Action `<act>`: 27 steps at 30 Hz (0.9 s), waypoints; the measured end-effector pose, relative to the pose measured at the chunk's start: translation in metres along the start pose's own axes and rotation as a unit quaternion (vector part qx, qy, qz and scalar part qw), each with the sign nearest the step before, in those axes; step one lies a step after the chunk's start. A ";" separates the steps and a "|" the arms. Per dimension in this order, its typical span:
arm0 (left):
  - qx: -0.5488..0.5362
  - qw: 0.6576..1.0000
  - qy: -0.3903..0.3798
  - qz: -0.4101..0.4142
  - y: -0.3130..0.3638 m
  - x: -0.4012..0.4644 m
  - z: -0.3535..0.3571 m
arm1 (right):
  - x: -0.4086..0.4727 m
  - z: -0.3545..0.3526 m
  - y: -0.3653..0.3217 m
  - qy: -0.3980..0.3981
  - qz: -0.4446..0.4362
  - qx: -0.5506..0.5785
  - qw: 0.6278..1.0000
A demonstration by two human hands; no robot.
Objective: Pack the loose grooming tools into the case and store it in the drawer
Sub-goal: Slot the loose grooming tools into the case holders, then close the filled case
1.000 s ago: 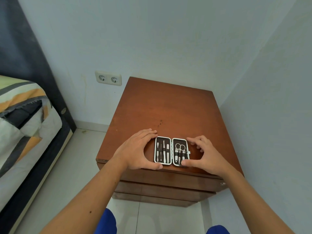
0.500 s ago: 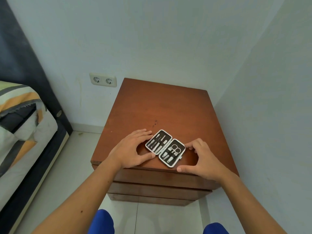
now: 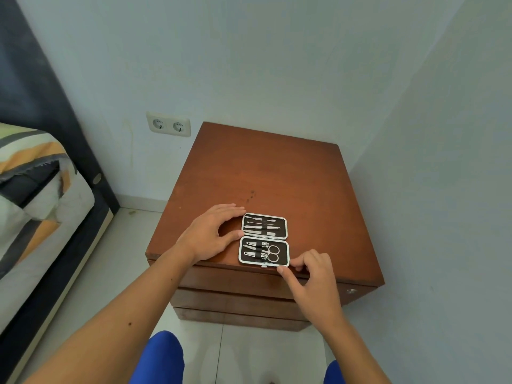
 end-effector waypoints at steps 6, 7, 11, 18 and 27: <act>0.004 1.000 -0.006 -0.010 0.002 -0.002 0.000 | -0.001 -0.003 -0.002 -0.014 0.000 0.008 1.000; 0.004 1.000 -0.006 -0.009 0.003 -0.002 0.000 | -0.001 -0.005 -0.003 -0.020 -0.003 0.005 1.000; -0.015 1.000 -0.007 -0.013 0.002 -0.002 0.000 | 0.006 -0.018 -0.003 -0.063 0.012 0.018 0.998; -0.080 0.994 0.016 -0.076 0.011 0.001 -0.005 | 0.061 -0.018 0.004 -0.109 0.098 0.031 0.989; -0.235 0.963 0.029 -0.127 0.041 0.003 0.003 | 0.084 -0.019 -0.006 -0.114 0.185 0.226 0.950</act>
Point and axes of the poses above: each hand's wrist, its own x-axis towards the middle knuckle, its own z-axis out of the palm, y = z × x, the point moved 4 cm from there along x, towards the middle knuckle, and after that the axes turned 10 degrees about -y, right-handed, at the moved point
